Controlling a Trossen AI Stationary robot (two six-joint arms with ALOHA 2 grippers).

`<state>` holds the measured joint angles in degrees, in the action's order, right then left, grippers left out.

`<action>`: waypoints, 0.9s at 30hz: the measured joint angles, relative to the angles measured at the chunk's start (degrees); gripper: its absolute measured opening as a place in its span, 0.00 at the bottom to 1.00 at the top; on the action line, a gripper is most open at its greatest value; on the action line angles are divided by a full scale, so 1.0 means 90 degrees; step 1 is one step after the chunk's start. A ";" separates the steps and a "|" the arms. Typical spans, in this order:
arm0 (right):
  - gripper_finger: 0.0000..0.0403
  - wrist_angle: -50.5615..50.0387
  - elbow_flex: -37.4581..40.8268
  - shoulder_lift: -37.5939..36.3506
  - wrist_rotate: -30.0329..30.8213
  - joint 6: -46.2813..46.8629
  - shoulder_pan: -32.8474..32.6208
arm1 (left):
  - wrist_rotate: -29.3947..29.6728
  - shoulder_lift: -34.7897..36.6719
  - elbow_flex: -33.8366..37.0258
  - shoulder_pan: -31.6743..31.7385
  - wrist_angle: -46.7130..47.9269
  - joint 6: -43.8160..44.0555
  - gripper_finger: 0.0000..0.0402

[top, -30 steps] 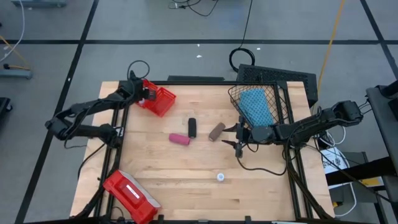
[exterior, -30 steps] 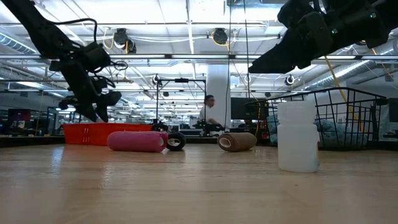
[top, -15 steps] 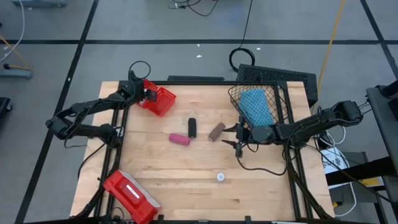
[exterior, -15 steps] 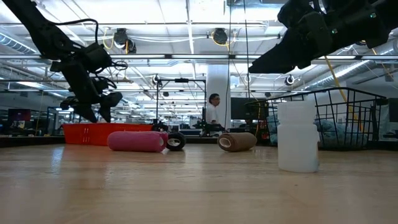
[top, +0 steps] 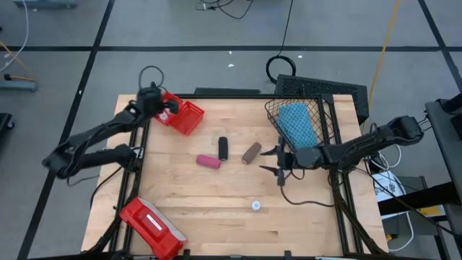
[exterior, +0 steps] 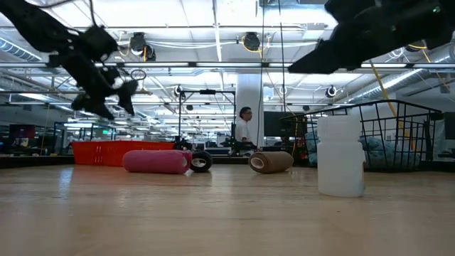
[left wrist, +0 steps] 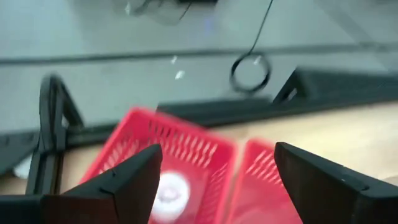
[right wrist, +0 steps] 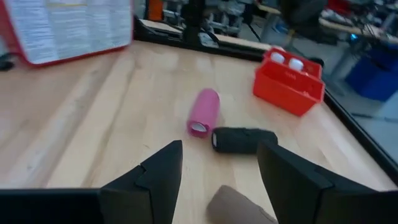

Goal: Pick & place medical supplies in basket/bin
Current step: Put the transparent pill bottle into the left red bin

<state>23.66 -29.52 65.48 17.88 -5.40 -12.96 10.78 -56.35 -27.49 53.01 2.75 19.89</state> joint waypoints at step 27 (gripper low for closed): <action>0.49 -0.0614 -0.0007 0.1617 0.1347 0.2479 -0.2963 | -0.0184 0.2088 -0.0007 -0.3001 -0.0906 0.0431 0.80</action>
<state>18.13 -29.58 80.03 30.00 16.91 -39.63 9.12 -37.56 -27.55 26.00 -5.41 23.77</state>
